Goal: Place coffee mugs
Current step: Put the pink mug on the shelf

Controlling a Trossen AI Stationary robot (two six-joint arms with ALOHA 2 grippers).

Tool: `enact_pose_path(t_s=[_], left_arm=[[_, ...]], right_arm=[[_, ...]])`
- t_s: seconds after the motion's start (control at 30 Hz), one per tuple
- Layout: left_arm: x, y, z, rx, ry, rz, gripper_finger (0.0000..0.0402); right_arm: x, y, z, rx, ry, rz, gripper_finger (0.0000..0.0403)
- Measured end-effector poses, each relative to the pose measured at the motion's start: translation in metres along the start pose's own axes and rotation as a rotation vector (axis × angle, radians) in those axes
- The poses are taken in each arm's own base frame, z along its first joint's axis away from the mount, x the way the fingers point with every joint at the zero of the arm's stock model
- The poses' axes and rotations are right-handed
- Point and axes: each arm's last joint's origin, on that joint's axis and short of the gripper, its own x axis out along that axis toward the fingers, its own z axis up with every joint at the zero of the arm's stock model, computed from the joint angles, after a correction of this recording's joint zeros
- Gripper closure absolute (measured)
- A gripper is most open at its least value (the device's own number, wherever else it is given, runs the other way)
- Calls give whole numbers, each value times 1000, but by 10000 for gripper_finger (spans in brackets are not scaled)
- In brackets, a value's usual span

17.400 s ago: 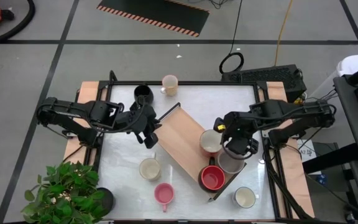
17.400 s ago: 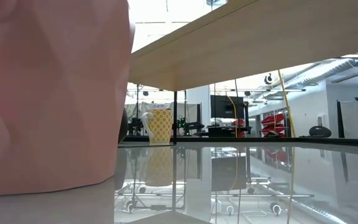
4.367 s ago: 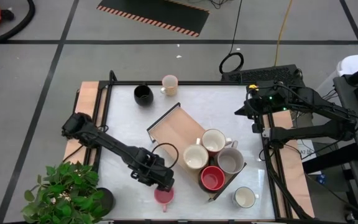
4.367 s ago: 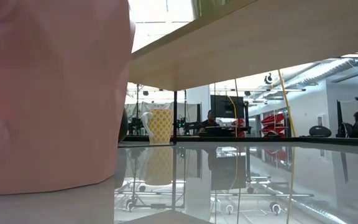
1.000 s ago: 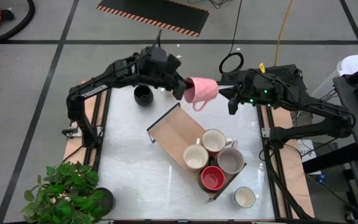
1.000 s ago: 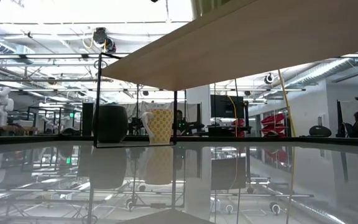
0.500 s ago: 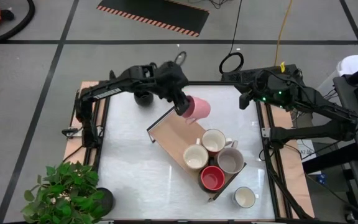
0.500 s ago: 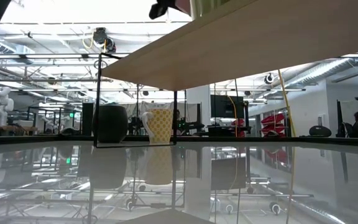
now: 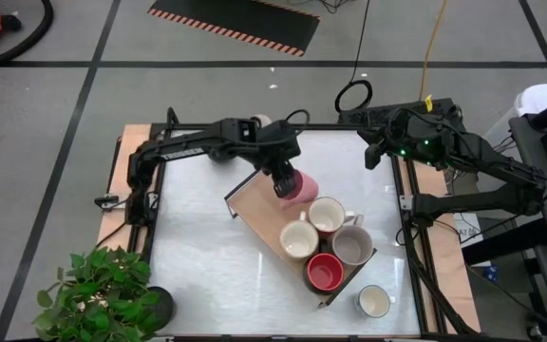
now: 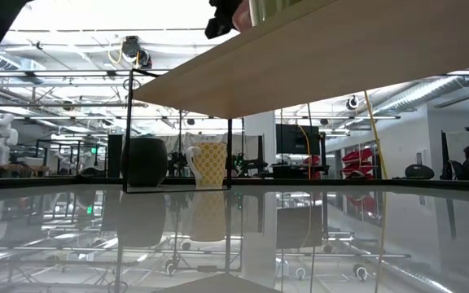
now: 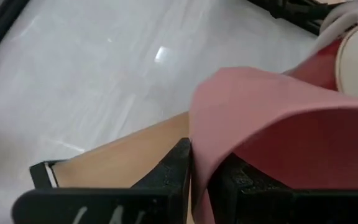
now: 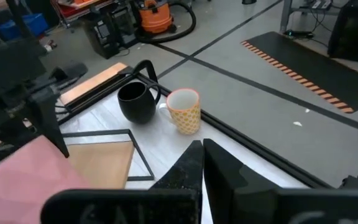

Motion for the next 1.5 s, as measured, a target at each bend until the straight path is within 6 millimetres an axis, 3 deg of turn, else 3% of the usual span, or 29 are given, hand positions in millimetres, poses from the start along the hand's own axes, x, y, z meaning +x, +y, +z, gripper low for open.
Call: enact_pose_path(t_s=[0.33,1.23,1.33,1.5], left_arm=[[15,-2,-6,4,67,53,356],[16,-5,-10,-107,106,39,353],[16,-5,-10,-127,105,40,332],[15,-5,-9,-182,89,56,261]], right_arm=[[0,-1,-1,-46,12,-6,403],[0,-1,-4,-75,37,-12,403],[0,-2,-4,-83,40,-13,403],[0,-2,-4,-96,40,-13,403]])
